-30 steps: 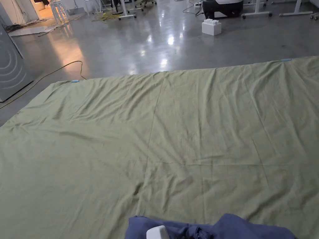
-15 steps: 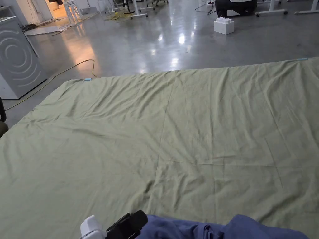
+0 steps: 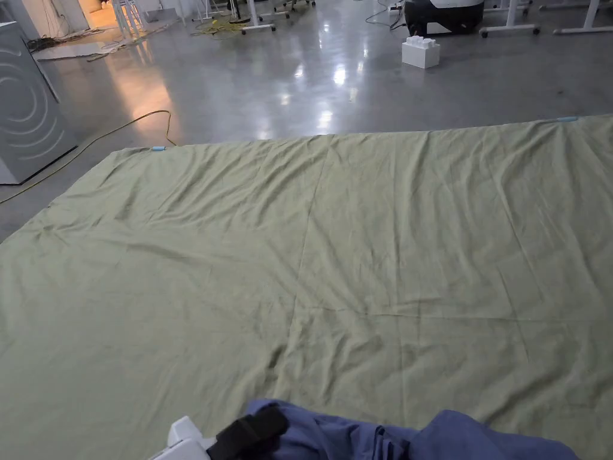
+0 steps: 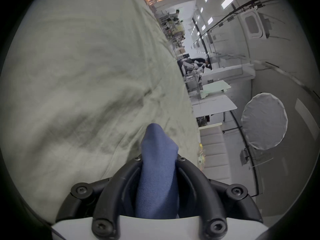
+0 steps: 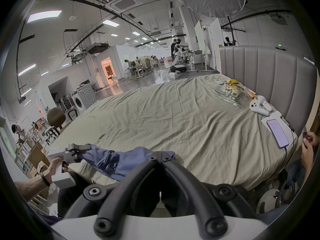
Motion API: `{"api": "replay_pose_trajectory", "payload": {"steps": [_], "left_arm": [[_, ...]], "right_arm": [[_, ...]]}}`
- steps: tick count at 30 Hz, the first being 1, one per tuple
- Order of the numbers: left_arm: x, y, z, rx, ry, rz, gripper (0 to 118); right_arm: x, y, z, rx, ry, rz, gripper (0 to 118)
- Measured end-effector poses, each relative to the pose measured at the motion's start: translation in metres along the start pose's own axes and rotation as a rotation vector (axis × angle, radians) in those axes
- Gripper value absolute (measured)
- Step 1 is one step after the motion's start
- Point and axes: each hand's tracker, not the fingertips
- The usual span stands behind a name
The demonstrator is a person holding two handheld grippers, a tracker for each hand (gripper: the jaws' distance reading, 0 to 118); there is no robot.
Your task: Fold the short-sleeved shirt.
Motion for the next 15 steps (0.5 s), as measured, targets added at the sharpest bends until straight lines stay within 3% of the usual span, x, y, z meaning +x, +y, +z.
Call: {"api": "replay_pose_trajectory", "payload": {"steps": [2, 7, 9, 12, 15], "left_arm": [[0.013, 0.012, 0.020, 0.044, -0.021, -0.026, 24], [0.081, 0.036, 0.061, 0.121, 0.226, -0.473, 24], [0.108, 0.018, 0.056, 0.120, 0.239, -0.630, 24], [0.139, -0.030, 0.027, 0.068, 0.178, -0.745, 24], [0.159, -0.094, -0.019, 0.013, 0.216, -0.892, 24]], "right_arm": [[0.001, 0.000, -0.001, 0.000, 0.005, 0.001, 0], [0.003, -0.005, -0.003, 0.000, 0.019, -0.005, 0], [0.002, -0.008, -0.005, -0.001, 0.017, -0.014, 0], [0.004, -0.014, -0.005, -0.005, 0.016, -0.034, 0], [0.000, -0.012, 0.003, -0.004, 0.011, -0.023, 0]]}}
